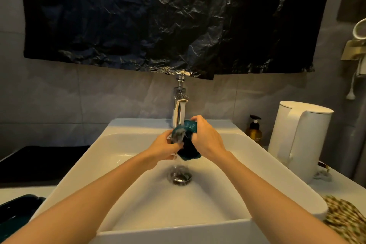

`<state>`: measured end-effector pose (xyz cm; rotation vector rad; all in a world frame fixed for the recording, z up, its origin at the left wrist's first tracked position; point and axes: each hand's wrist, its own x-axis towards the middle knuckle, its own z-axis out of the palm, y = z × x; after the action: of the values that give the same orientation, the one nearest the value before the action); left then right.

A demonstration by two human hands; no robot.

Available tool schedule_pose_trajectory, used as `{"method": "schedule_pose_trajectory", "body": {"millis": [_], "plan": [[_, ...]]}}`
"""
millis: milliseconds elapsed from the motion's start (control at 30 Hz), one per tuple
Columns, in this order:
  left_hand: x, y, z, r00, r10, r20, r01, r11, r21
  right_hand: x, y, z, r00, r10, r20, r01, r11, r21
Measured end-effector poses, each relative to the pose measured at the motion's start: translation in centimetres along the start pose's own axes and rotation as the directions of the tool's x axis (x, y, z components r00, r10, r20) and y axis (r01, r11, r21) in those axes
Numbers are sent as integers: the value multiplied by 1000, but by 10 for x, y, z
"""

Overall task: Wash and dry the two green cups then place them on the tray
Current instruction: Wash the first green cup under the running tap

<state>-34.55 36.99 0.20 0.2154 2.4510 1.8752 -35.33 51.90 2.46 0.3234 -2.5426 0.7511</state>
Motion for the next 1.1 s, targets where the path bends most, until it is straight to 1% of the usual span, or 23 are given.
{"method": "schedule_pose_trajectory", "body": {"millis": [67, 133, 200, 267, 333, 400, 467, 567, 633, 700, 767, 833, 1000, 1100], "plan": [[3, -1, 5, 1000, -19, -21, 18, 1000, -17, 3, -2, 4, 970, 205, 133, -228, 956, 185], [6, -2, 9, 998, -52, -46, 52, 999, 9, 5, -3, 7, 920, 302, 249, -369, 883, 290], [8, -2, 10, 990, -118, -70, 119, 993, 13, 6, -4, 8, 889, 320, 327, -424, 846, 325], [8, -2, 10, 973, -207, -102, 205, 978, -28, 7, -5, 9, 868, 316, 382, -450, 827, 337], [11, 0, 9, 944, -280, -175, 272, 960, -65, 7, -7, 10, 851, 298, 432, -456, 828, 326], [11, 1, 7, 913, -315, -260, 302, 949, -91, 7, -10, 12, 837, 285, 468, -459, 832, 313], [13, 0, 5, 910, -304, -283, 295, 952, -77, 7, -12, 14, 832, 294, 471, -469, 827, 311], [14, -1, 7, 923, -299, -241, 282, 954, -101, 9, -11, 18, 844, 357, 400, -492, 813, 311], [15, 1, 8, 934, -320, -159, 298, 943, -145, 10, -8, 18, 852, 403, 333, -506, 799, 327], [14, 3, 9, 944, -327, -43, 312, 928, -203, 9, -6, 17, 863, 428, 268, -501, 793, 348], [12, 2, 10, 940, -340, 23, 338, 919, -203, 8, -3, 16, 875, 427, 228, -483, 796, 364], [12, 1, 11, 938, -348, -7, 341, 924, -172, 6, -4, 14, 891, 396, 223, -453, 816, 360], [13, -3, 15, 933, -290, -214, 260, 953, -157, 6, -8, 15, 887, 377, 267, -450, 835, 317], [11, -2, 16, 951, -229, -208, 209, 971, -117, 6, -10, 13, 890, 395, 229, -450, 840, 302]]}}
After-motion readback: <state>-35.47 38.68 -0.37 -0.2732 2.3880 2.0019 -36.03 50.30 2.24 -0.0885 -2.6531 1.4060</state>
